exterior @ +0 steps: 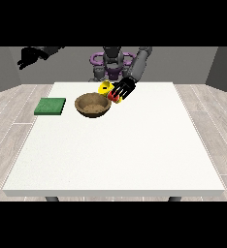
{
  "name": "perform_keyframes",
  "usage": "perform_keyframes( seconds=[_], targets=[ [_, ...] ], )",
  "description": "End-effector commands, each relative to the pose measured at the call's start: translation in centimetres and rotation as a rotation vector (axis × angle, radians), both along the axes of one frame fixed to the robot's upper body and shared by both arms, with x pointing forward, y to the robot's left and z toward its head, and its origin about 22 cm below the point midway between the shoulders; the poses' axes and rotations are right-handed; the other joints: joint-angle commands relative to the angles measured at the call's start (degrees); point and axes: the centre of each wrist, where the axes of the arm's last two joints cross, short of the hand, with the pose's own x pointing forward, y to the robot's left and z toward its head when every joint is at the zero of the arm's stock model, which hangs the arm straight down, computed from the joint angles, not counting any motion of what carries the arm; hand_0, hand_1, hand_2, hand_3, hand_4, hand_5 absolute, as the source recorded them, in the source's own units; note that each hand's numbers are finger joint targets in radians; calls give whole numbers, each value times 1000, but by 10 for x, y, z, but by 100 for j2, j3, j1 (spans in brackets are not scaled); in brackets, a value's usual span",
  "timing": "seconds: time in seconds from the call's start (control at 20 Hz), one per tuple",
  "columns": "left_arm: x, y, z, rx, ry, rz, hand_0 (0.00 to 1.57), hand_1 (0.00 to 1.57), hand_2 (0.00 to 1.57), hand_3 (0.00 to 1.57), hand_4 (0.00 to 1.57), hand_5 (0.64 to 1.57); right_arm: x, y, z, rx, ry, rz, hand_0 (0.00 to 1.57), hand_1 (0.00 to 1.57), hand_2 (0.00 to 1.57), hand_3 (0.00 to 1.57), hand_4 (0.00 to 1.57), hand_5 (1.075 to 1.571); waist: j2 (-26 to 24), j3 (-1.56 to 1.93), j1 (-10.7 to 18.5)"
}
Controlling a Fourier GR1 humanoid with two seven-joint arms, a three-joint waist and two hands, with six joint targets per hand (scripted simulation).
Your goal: Pick the cup and pour the ball into the bowl, then pick the bowl and place it on the pad
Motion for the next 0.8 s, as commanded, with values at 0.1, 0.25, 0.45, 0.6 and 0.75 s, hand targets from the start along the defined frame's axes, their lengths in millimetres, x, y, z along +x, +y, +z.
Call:
perform_keyframes(
  seconds=[0.1,0.25,0.45,0.6,0.75],
  targets=[
    [-2,-11,-12,290,-17,58,1530,1530,1571,1571,1491,1318,1,2,-21,6,58,-33,0,0,366,686,539,1566,-320,1,143],
    [22,0,25,427,-73,138,1565,1565,1571,1571,1497,1364,2,1,-23,-26,66,-9,0,0,348,658,551,1566,-394,4,-4],
    [11,-34,6,619,-118,114,1571,1571,1571,1571,1115,1521,9,27,-34,-11,89,5,0,0,384,647,566,1567,-586,4,13],
    [2,-62,0,695,-145,68,1571,1571,1571,1571,1176,1498,7,3,-35,-15,85,-25,0,0,346,613,574,1565,-404,-2,227],
    [-2,-62,-8,804,-166,72,1521,1521,1571,1571,1248,1433,20,22,-17,-10,34,7,0,0,347,604,573,1566,-237,-4,-127]
  ],
)
